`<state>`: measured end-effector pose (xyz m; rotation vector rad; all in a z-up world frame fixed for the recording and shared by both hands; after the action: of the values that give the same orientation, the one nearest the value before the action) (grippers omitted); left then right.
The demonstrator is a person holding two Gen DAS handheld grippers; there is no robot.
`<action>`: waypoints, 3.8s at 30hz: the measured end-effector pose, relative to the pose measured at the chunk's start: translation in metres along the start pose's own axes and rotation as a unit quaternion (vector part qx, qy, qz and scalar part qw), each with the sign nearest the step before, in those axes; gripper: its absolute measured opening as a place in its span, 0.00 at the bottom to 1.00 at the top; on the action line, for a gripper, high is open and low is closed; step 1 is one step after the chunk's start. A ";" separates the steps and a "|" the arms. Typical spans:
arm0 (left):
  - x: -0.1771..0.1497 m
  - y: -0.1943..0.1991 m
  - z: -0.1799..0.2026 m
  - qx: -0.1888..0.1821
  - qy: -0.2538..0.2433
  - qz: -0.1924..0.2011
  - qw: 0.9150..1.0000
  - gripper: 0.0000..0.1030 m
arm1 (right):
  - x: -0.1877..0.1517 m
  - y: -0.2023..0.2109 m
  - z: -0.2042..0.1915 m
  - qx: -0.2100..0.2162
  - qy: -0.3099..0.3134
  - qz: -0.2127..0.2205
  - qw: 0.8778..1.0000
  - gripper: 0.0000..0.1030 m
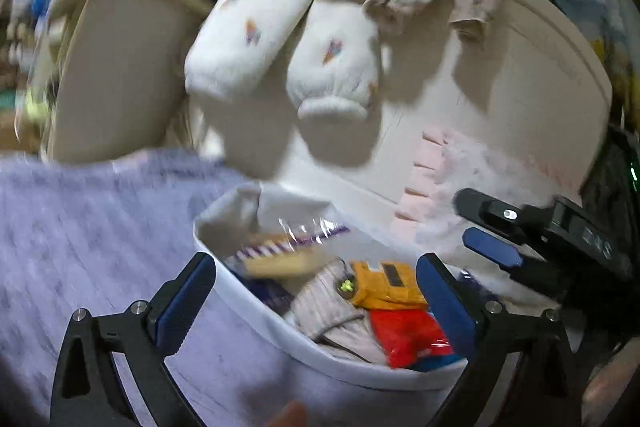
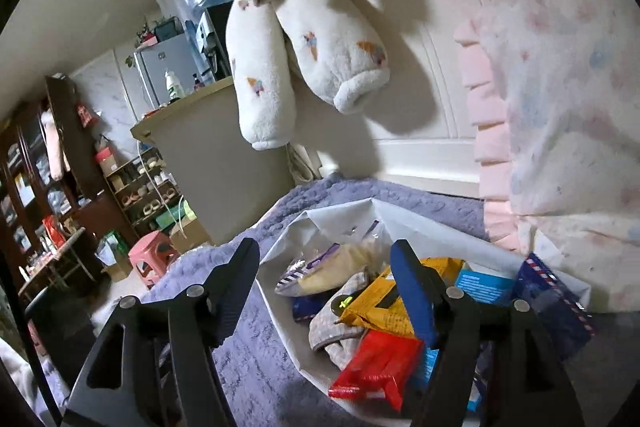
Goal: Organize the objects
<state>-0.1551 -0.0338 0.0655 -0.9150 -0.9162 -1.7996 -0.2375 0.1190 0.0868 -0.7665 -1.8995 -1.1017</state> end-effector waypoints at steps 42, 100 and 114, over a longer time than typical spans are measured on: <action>-0.134 0.066 0.004 0.017 -0.033 -0.206 0.978 0.92 | -0.177 0.040 0.021 -0.034 0.074 -0.175 0.981 0.66; -0.191 0.077 -0.011 0.065 -0.114 -0.327 0.936 0.99 | -0.246 0.055 0.046 -0.043 0.273 -0.240 0.931 0.97; -0.186 0.078 -0.012 0.043 -0.083 -0.313 0.945 0.99 | -0.246 0.053 0.046 -0.042 0.271 -0.242 0.931 0.97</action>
<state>-0.0244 -0.0005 -0.0846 -0.7770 -1.5081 -2.2049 -0.0870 0.1565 -0.1169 0.0026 -1.5913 -1.5142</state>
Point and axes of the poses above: each gripper's, at about its wrist camera, not at the fingertips, and y roughly against the way its jaws point, z to its right, x to its top, the point moved 9 cm from there along -y, roughly the way its jaws point, and after that the axes turned 9 degrees about -x, right-handed, at the moved point
